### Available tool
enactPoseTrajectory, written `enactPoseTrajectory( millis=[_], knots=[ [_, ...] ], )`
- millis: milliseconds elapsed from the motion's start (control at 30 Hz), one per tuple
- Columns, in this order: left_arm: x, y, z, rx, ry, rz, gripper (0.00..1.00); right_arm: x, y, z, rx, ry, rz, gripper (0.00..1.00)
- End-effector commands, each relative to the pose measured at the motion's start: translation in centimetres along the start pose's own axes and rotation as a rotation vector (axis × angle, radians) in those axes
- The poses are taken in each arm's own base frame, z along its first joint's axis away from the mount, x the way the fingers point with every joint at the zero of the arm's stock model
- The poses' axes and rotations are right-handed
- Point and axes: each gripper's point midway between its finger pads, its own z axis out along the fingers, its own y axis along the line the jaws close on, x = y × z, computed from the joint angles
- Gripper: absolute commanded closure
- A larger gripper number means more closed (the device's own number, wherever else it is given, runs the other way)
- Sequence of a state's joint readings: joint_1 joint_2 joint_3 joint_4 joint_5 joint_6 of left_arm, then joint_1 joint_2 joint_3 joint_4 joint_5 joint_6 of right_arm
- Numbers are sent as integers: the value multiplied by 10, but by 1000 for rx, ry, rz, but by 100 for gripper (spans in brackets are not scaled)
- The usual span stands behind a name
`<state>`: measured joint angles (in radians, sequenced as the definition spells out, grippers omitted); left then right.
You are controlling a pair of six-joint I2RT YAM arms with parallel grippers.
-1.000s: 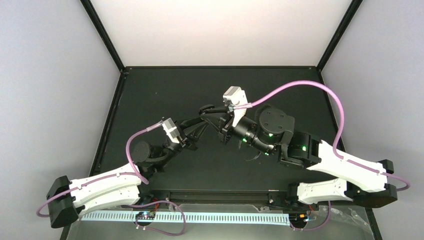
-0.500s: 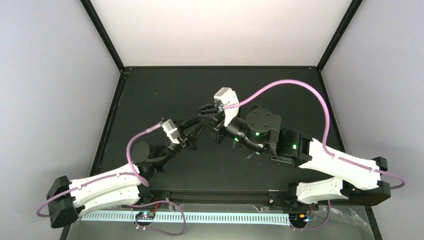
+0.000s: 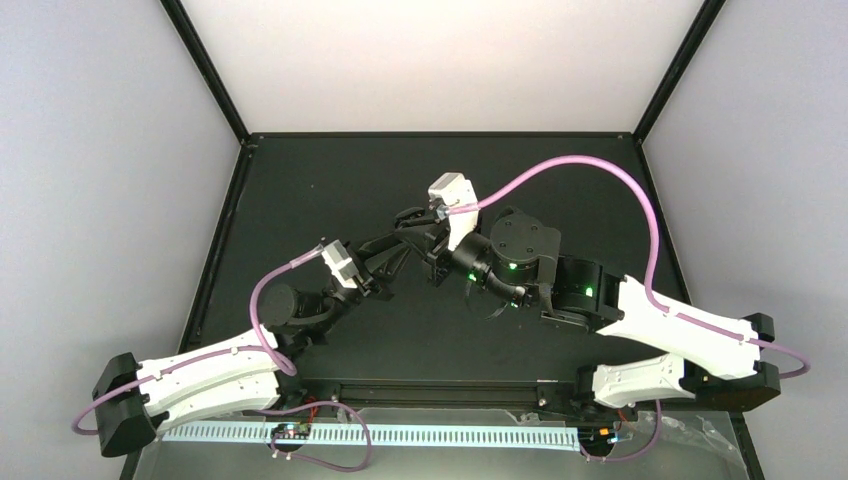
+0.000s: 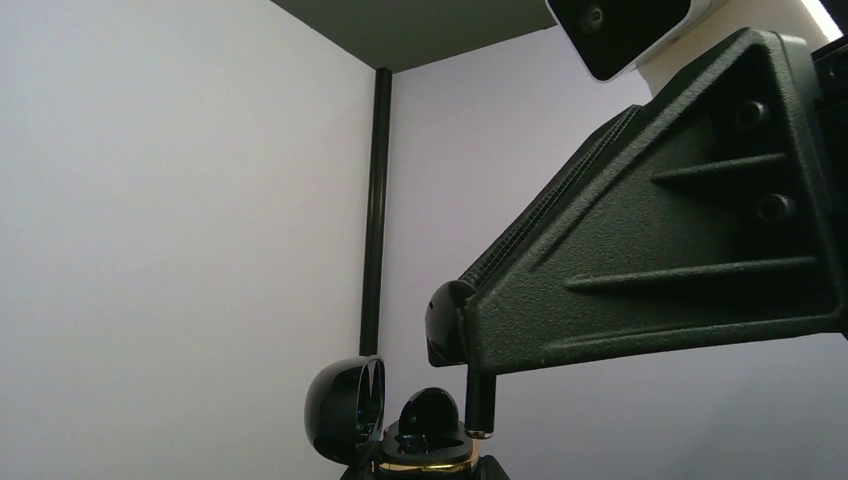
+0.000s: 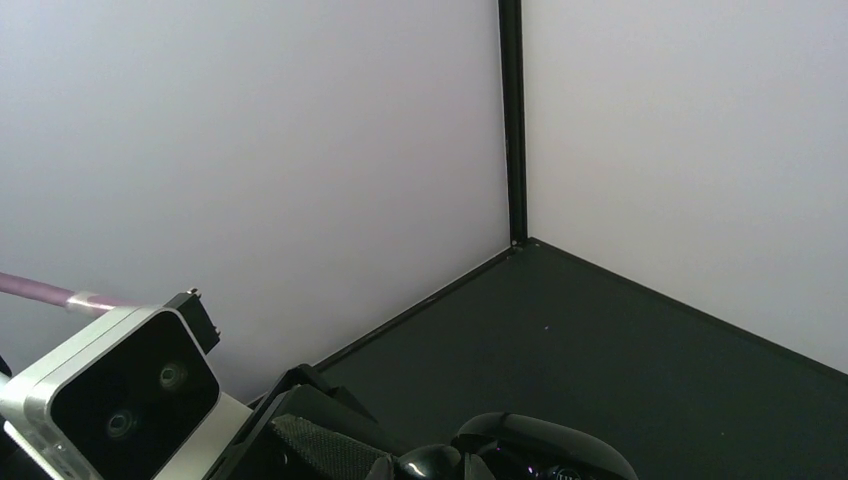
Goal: Insert the wireless bluetooth earbuds into the charging case
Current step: Place the earbud in the charging case.
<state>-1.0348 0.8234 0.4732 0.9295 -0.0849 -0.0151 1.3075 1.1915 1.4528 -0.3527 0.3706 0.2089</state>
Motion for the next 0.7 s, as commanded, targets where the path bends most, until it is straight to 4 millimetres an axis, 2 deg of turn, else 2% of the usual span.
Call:
enactPoseTrajectory(
  millis=[0,667],
  knots=[
    [-24,-6,2,25,-70,12,98,-9,-6,1,33,-15,17,89],
    [-27,-7,0,25,-81,16,98,0,-8,6,41,20,18,89]
  ],
)
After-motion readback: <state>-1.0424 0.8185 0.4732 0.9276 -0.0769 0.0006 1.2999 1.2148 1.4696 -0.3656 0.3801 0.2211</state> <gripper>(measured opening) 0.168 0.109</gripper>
